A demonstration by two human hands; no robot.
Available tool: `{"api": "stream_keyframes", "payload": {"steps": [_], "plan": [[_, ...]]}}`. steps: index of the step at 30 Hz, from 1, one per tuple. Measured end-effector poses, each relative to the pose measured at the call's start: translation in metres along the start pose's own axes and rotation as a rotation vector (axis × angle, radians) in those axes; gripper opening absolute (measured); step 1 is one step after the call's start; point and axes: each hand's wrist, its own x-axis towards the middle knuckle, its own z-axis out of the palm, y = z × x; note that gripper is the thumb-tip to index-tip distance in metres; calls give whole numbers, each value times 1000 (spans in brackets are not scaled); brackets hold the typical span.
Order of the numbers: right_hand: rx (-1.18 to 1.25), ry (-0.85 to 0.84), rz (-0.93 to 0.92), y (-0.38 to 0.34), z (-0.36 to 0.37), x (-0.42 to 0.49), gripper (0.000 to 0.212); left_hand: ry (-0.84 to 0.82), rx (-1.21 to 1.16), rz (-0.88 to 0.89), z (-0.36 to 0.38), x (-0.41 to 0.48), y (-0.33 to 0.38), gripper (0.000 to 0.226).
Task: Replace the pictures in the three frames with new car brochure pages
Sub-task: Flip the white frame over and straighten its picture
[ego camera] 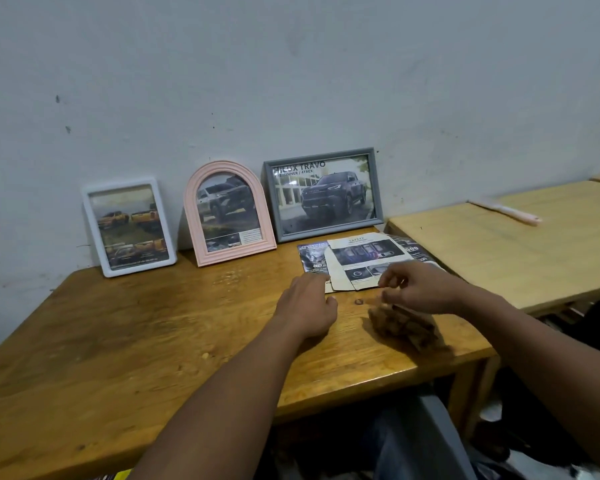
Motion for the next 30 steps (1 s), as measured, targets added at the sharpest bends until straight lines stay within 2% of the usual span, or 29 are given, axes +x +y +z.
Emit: {"api": "stream_keyframes", "payload": {"steps": [4, 8, 14, 18, 21, 25, 30], "plan": [[9, 257, 71, 9, -17, 23, 29, 15, -11, 16, 0, 21, 0, 53], [59, 353, 200, 24, -22, 50, 37, 13, -2, 19, 6, 41, -5, 56], [55, 347, 364, 55, -16, 92, 59, -3, -8, -2, 19, 67, -16, 58], [101, 275, 395, 64, -7, 105, 60, -19, 34, 7, 23, 70, -23, 48], [50, 301, 425, 63, 2, 106, 67, -4, 126, 25, 20, 68, -28, 45], [-59, 299, 404, 44, 11, 104, 64, 31, 186, -3, 12, 56, -39, 45], [-159, 276, 294, 15, 27, 114, 61, 29, 186, -68, -3, 36, -70, 46]]}}
